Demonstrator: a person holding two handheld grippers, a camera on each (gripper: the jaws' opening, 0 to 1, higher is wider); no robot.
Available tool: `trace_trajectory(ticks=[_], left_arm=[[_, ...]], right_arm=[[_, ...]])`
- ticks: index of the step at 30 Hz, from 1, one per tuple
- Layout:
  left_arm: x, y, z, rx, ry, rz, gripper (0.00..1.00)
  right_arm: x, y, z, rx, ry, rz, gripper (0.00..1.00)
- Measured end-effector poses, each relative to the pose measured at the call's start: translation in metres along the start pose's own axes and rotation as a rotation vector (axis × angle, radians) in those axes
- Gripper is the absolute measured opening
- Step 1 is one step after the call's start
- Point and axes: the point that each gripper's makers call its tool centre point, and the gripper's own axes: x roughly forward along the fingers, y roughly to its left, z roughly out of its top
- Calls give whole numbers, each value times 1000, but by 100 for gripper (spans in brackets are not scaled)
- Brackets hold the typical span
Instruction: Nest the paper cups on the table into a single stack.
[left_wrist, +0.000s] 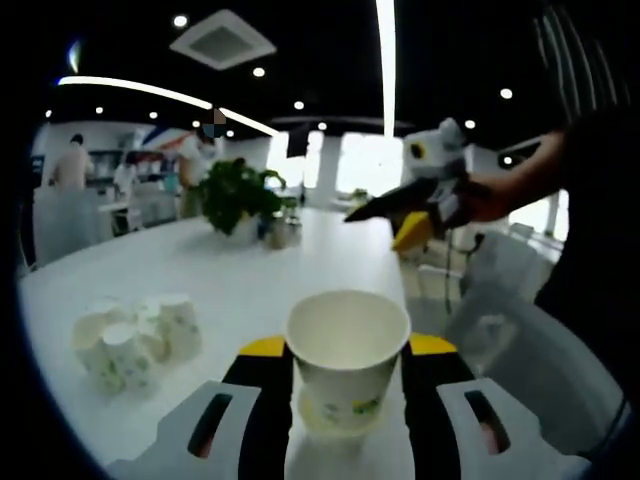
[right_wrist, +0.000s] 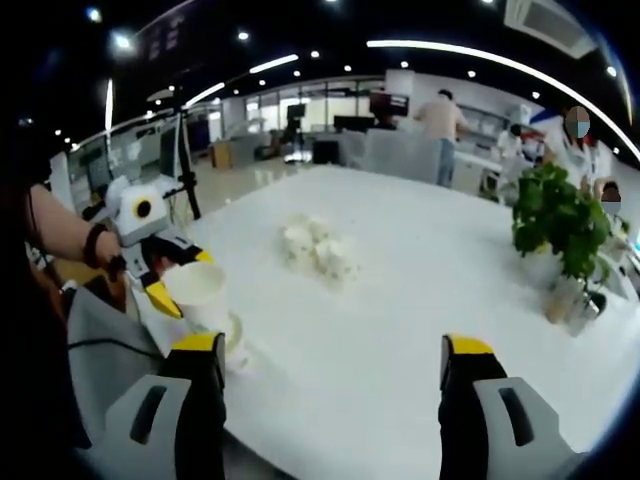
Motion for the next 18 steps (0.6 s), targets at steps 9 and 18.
trace_trajectory(ticks=[9, 18], left_arm=[[3, 1, -12, 4, 25, -5, 41], [7, -3, -28, 18, 65, -20, 42]], right_arm=[[1, 1, -2, -1, 8, 2, 86], [2, 3, -3, -3, 16, 7, 86]])
